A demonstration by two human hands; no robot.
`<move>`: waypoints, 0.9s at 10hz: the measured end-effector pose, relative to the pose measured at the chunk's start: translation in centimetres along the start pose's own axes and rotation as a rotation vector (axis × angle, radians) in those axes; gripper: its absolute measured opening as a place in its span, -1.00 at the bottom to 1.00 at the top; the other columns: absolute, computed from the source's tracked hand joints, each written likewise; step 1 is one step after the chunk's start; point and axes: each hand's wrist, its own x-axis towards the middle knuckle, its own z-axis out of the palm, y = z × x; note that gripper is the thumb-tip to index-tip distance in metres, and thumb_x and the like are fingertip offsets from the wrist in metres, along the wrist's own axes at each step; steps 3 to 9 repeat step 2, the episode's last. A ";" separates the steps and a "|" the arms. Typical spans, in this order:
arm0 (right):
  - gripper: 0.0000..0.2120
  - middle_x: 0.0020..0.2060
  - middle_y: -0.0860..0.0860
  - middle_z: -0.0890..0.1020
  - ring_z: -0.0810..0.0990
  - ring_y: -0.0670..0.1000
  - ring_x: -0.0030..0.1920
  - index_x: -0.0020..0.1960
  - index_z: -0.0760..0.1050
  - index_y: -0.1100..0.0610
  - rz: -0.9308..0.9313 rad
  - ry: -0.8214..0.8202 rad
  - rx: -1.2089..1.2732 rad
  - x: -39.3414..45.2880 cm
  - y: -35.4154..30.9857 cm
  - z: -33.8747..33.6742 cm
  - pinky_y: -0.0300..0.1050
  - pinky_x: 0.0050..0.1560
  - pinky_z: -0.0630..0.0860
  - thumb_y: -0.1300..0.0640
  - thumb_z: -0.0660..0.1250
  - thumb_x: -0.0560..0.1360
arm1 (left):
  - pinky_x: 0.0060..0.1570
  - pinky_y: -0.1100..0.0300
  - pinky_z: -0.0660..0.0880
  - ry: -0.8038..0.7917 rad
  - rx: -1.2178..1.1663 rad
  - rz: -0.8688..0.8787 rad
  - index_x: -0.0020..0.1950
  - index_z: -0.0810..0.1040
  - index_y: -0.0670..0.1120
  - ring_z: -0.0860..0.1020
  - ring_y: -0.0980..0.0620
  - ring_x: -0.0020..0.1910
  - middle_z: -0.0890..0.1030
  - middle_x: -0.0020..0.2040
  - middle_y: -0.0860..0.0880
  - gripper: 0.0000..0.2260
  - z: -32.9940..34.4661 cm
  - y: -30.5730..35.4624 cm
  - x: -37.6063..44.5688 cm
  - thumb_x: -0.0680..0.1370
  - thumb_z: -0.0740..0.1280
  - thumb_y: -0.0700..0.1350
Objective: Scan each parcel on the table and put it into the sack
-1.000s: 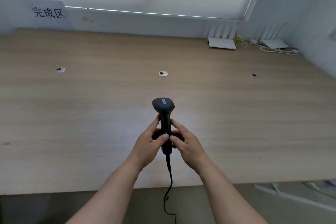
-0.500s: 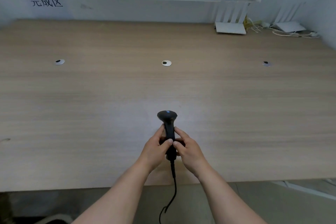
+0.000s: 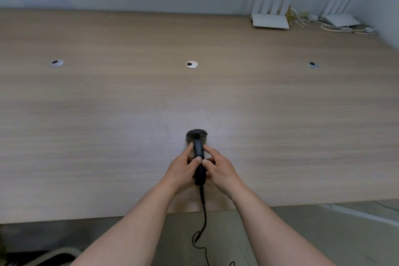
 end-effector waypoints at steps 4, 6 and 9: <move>-0.54 0.00 -0.05 0.52 0.50 -0.04 0.05 0.48 0.33 0.05 -0.085 0.066 -0.068 -2.0 -2.8 -2.2 -0.24 0.08 0.35 0.16 0.27 0.60 | 0.30 0.16 0.30 0.119 0.188 0.084 0.54 0.16 0.03 0.39 0.00 0.37 0.42 0.39 -0.06 -0.48 -1.0 2.5 -2.2 0.61 0.24 -0.02; -0.54 0.00 -0.05 0.52 0.50 -0.04 0.05 0.48 0.33 0.05 -0.085 0.066 -0.068 -2.0 -2.8 -2.2 -0.24 0.08 0.35 0.16 0.27 0.60 | 0.30 0.16 0.30 0.119 0.188 0.084 0.54 0.16 0.03 0.39 0.00 0.37 0.42 0.39 -0.06 -0.48 -1.0 2.5 -2.2 0.61 0.24 -0.02; -0.54 0.00 -0.05 0.52 0.50 -0.04 0.05 0.48 0.33 0.05 -0.085 0.066 -0.068 -2.0 -2.8 -2.2 -0.24 0.08 0.35 0.16 0.27 0.60 | 0.30 0.16 0.30 0.119 0.188 0.084 0.54 0.16 0.03 0.39 0.00 0.37 0.42 0.39 -0.06 -0.48 -1.0 2.5 -2.2 0.61 0.24 -0.02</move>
